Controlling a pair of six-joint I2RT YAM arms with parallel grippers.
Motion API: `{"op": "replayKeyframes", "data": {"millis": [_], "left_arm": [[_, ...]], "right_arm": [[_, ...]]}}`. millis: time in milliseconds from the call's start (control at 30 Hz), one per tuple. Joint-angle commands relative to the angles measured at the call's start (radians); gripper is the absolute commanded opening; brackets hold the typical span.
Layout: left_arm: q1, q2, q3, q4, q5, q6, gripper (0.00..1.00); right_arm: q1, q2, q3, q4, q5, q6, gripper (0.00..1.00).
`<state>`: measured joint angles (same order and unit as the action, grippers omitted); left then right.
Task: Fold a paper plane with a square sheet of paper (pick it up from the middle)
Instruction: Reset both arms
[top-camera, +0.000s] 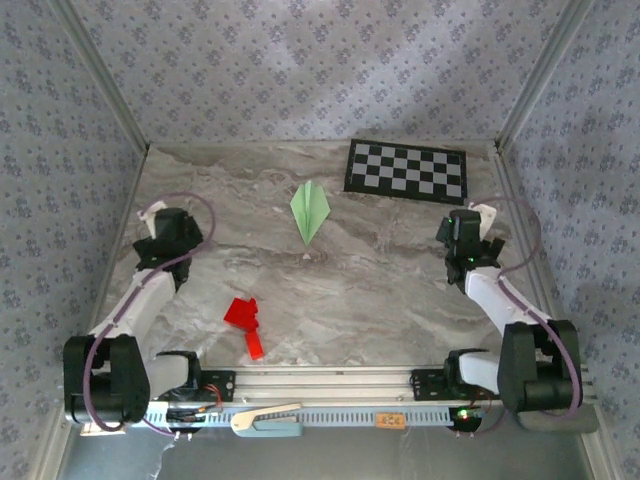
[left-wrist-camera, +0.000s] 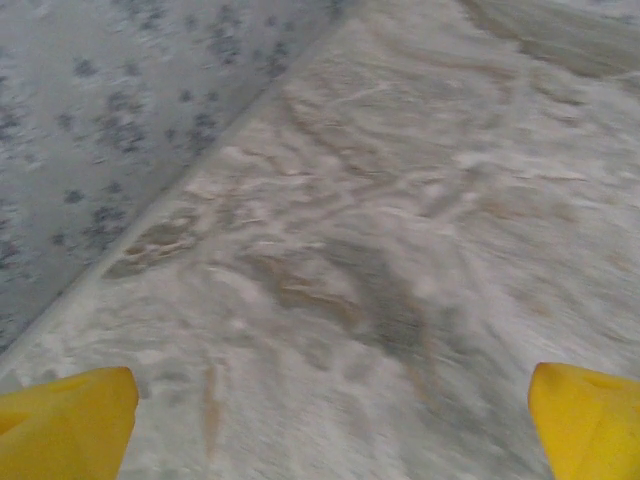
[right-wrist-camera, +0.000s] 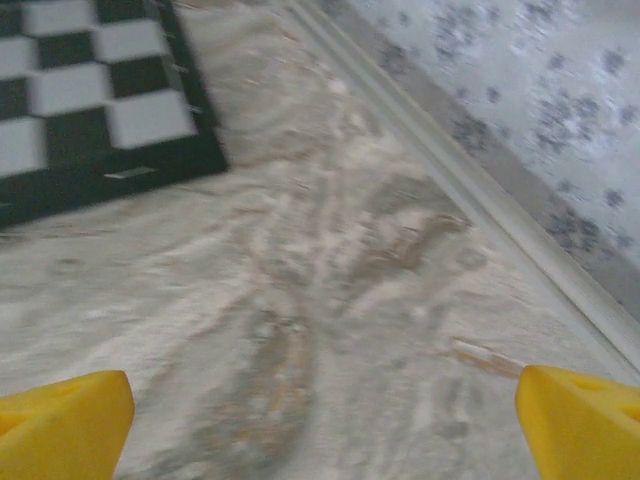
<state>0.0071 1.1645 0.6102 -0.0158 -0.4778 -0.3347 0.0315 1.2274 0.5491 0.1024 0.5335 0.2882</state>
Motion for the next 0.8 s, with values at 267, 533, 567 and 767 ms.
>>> {"op": "replayKeyframes", "data": {"millis": [267, 533, 567, 767], "left_arm": [[0.020, 0.063, -0.237, 0.617, 0.281, 0.234, 1.00], [0.058, 0.131, -0.341, 0.894, 0.424, 0.242, 1.00], [0.059, 0.132, -0.341, 0.893, 0.446, 0.250, 1.00], [0.058, 0.212, -0.356, 0.988, 0.497, 0.271, 1.00]], "right_arm": [[-0.018, 0.089, -0.194, 0.603, -0.191, -0.212, 1.00], [-0.031, 0.203, -0.210, 0.735, -0.348, -0.297, 1.00], [-0.032, 0.219, -0.213, 0.755, -0.364, -0.300, 1.00], [-0.034, 0.295, -0.220, 0.832, -0.414, -0.322, 1.00]]}}
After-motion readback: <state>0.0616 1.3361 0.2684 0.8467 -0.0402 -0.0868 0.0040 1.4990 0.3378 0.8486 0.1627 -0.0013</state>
